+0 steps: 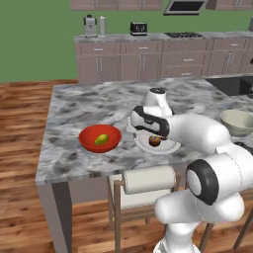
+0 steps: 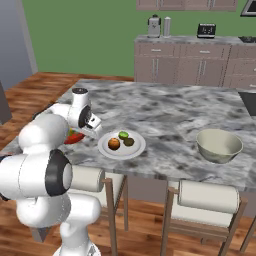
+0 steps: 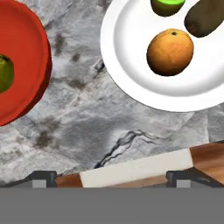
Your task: Take the fruits from the plate on the dining counter and place two fruits in each bowl.
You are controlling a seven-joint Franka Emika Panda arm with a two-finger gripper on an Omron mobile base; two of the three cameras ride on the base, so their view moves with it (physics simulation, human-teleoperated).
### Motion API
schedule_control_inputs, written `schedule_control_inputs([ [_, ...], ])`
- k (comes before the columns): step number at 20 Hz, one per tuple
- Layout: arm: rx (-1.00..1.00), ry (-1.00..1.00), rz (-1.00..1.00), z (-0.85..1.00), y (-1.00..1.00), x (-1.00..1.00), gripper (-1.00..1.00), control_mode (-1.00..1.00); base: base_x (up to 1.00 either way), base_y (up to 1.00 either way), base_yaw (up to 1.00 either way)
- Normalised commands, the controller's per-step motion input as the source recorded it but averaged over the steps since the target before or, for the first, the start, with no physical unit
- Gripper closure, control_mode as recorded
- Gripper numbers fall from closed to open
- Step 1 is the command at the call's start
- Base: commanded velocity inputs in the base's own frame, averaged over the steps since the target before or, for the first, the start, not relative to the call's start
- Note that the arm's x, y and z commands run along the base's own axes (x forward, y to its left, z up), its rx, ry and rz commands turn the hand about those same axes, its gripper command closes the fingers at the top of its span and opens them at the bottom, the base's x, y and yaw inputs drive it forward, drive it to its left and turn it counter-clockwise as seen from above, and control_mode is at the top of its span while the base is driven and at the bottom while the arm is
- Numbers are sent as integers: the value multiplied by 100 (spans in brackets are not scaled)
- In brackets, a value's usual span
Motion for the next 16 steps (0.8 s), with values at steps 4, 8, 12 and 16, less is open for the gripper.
schedule_control_inputs([
  [4,10,1,15,41,-83,-3,-100,-100,0,0,0],
  [8,1,19,1,42,-35,31,-100,-100,0,0,0],
  [12,0,26,-1,14,-20,41,-100,-100,0,0,0],
  [16,-2,31,-8,1,-14,37,-100,-100,0,0,0],
])
